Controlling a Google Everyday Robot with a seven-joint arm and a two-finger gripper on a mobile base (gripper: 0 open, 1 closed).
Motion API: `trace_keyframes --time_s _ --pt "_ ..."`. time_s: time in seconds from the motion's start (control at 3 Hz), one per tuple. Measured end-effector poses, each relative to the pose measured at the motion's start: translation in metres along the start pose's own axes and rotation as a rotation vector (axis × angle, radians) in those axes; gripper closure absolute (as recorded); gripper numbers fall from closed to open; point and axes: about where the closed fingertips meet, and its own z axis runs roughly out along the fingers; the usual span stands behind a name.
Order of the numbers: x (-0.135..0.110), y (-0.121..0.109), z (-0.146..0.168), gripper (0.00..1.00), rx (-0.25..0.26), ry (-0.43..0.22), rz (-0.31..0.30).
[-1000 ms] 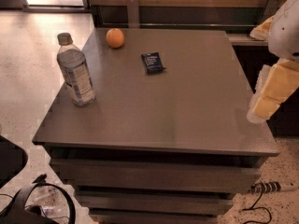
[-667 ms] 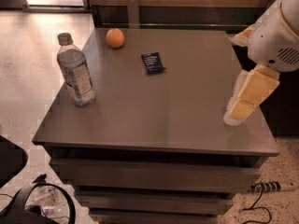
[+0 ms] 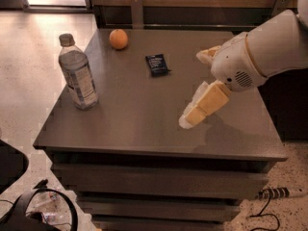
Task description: Knock blue plastic bottle over
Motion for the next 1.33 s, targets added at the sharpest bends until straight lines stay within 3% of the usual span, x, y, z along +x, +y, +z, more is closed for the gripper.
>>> trace_keyframes --time_s 0.33,0.67,1.0,1.33 --pt "-0.035 -0.005 0.04 0.0 -0.05 -0.233 0.029" --pt "-0.068 -0.009 0.064 0.0 -0.085 -0.402 0.032" --pt "-0.101 -0.013 0.077 0.0 -0.104 -0.516 0.015" --pt "-0.101 -0.013 0.079 0.0 -0.105 -0.516 0.015"
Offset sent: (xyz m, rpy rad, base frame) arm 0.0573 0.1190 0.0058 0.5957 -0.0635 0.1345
